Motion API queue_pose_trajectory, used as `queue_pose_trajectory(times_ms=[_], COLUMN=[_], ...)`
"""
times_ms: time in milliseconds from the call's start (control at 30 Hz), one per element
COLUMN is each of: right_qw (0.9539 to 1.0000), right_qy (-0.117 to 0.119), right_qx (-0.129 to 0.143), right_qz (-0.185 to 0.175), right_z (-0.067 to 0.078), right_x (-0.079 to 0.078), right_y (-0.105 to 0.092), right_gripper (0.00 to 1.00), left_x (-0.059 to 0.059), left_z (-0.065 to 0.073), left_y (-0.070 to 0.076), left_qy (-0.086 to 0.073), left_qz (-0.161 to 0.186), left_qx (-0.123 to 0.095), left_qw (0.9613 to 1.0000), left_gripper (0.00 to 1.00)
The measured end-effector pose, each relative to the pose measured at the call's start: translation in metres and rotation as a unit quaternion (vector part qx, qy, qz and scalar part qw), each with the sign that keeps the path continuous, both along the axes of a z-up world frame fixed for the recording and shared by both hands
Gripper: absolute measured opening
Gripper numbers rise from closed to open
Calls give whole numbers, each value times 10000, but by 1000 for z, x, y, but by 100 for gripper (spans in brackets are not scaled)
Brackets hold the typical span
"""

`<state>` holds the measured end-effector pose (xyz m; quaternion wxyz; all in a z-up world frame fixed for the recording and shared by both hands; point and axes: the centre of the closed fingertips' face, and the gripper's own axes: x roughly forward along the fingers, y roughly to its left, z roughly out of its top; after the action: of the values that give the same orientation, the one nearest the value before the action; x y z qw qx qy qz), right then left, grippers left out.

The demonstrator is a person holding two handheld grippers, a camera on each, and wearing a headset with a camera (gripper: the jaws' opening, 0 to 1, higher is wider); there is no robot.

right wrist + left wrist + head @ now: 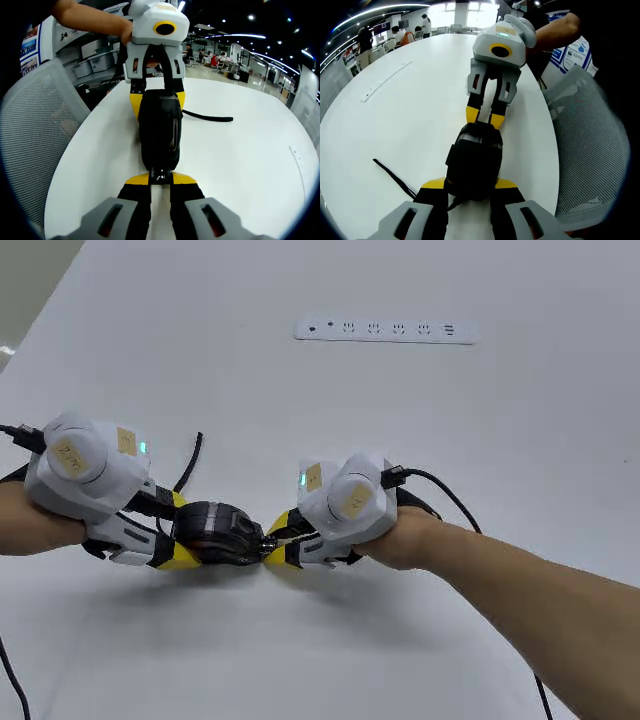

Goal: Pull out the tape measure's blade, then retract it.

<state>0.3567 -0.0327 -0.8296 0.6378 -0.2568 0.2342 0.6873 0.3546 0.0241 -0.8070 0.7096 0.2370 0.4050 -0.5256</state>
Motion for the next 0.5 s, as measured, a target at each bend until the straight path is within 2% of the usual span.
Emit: queue_pose_trajectory(times_ms=[500], right_qw=[10000], right_qy=[-12], right_qx=[-9], right_qz=[14], right_z=[2], right_x=[2], right_y=[-3], right_gripper=[11], left_x=[0], left_z=[0], left_y=[1], left_qy=[20], left_qz=[11], left_qx=[2], left_qw=[10000], left_gripper=[29])
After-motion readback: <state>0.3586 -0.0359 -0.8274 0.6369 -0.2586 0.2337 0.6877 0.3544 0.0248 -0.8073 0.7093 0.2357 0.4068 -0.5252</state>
